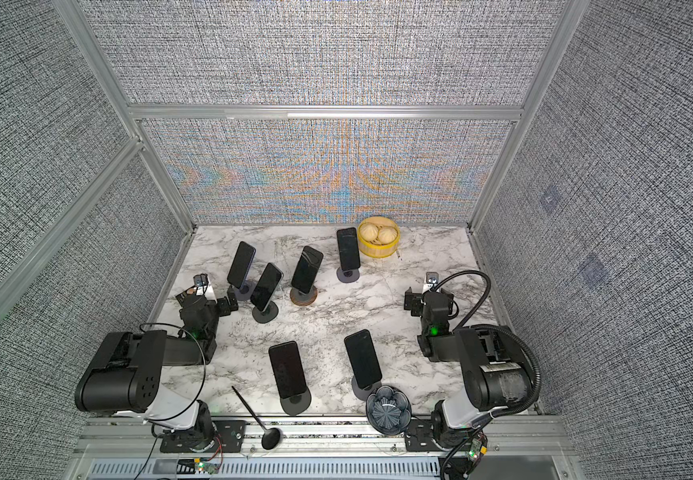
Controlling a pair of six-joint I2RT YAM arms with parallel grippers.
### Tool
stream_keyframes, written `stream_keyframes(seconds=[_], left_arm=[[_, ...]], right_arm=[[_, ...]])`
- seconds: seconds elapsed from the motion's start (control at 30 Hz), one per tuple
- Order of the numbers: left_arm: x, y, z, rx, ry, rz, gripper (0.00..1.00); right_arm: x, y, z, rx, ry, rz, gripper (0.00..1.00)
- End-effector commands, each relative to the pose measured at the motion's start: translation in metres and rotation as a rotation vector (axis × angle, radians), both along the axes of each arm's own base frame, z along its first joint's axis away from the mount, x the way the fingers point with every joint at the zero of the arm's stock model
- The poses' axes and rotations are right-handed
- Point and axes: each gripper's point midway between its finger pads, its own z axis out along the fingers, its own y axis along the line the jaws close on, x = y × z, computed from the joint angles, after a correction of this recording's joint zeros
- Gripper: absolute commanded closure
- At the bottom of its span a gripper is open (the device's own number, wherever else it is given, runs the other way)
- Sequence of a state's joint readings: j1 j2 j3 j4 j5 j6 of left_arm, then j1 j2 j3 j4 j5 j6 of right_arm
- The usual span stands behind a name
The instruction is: Remove the phone from the phone stand
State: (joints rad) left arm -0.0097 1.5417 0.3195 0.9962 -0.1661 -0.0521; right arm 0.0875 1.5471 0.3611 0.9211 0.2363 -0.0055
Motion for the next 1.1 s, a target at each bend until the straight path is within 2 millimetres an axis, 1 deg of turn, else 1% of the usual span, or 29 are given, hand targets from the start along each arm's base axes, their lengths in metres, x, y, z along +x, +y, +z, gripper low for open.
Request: stream_keyframes(seconds=[0.0, 0.07, 0.13, 0.23, 0.27, 0.33, 0.4, 0.43, 0.47, 0.5, 0.57, 0.6, 0.63, 0.67, 0.7, 0.77, 0.83, 0.9, 1.0, 1.07], left_arm=[[0.002, 0.002, 0.006, 0.010, -0.026, 0.006, 0.01], [0.002, 0.002, 0.006, 0.010, -0.024, 0.006, 0.01], [0.002, 0.002, 0.008, 0.015, -0.032, 0.007, 0.01], [-0.004, 0.007, 0.021, 0.011, -0.044, 0.041, 0.01], [-0.006, 0.011, 0.027, 0.017, -0.048, 0.066, 0.01], [-0.009, 0.013, 0.045, 0.012, -0.032, 0.081, 0.01], [-0.013, 0.009, 0.061, 0.006, -0.006, 0.053, 0.01], [-0.016, 0.006, 0.073, 0.002, -0.006, 0.035, 0.01], [-0.020, 0.006, 0.079, -0.009, -0.001, 0.038, 0.01], [-0.025, 0.007, 0.089, -0.044, -0.017, 0.057, 0.01], [-0.034, 0.009, 0.103, -0.128, -0.049, 0.096, 0.01], [-0.040, 0.011, 0.107, -0.186, -0.054, 0.120, 0.01], [-0.045, 0.011, 0.109, -0.233, -0.055, 0.135, 0.01], [-0.049, 0.010, 0.111, -0.277, -0.060, 0.148, 0.01], [-0.053, 0.011, 0.112, -0.338, -0.063, 0.171, 0.01], [-0.058, 0.003, 0.119, -0.435, -0.054, 0.153, 0.01], [-0.067, -0.010, 0.125, -0.512, 0.012, 0.117, 0.01], [-0.076, -0.018, 0.130, -0.538, 0.082, 0.093, 0.01], [-0.086, -0.020, 0.144, -0.518, 0.141, 0.091, 0.01], [-0.091, -0.021, 0.152, -0.485, 0.176, 0.074, 0.01]], right_arm=[[0.000, -0.005, 0.003, -0.002, -0.012, -0.031, 0.01], [-0.004, -0.011, 0.008, 0.007, -0.032, -0.072, 0.01], [-0.007, -0.010, 0.009, 0.010, -0.045, -0.061, 0.01], [-0.011, -0.007, 0.011, 0.000, -0.064, -0.042, 0.01], [-0.015, -0.006, 0.011, -0.001, -0.076, -0.034, 0.01], [-0.020, -0.003, 0.016, -0.002, -0.122, -0.017, 0.01], [-0.021, 0.000, 0.021, -0.013, -0.141, -0.009, 0.01], [-0.022, -0.001, 0.024, -0.029, -0.138, -0.028, 0.01], [-0.023, -0.004, 0.030, -0.039, -0.136, -0.053, 0.01], [-0.025, -0.006, 0.036, -0.047, -0.129, -0.072, 0.01], [-0.026, -0.009, 0.054, -0.048, -0.125, -0.096, 0.01], [-0.028, -0.012, 0.065, -0.019, -0.135, -0.126, 0.01], [-0.034, -0.020, 0.074, 0.071, -0.150, -0.199, 0.01], [-0.040, -0.027, 0.078, 0.166, -0.152, -0.269, 0.01], [-0.047, -0.028, 0.083, 0.259, -0.130, -0.307, 0.01], [-0.053, -0.014, 0.099, 0.326, -0.051, -0.226, 0.01], [-0.053, -0.002, 0.115, 0.368, -0.058, -0.157, 0.01], [-0.053, 0.007, 0.117, 0.416, -0.052, -0.115, 0.01], [-0.054, 0.029, 0.122, 0.448, 0.068, -0.024, 0.01], [-0.060, 0.044, 0.121, 0.427, 0.151, 0.022, 0.01]])
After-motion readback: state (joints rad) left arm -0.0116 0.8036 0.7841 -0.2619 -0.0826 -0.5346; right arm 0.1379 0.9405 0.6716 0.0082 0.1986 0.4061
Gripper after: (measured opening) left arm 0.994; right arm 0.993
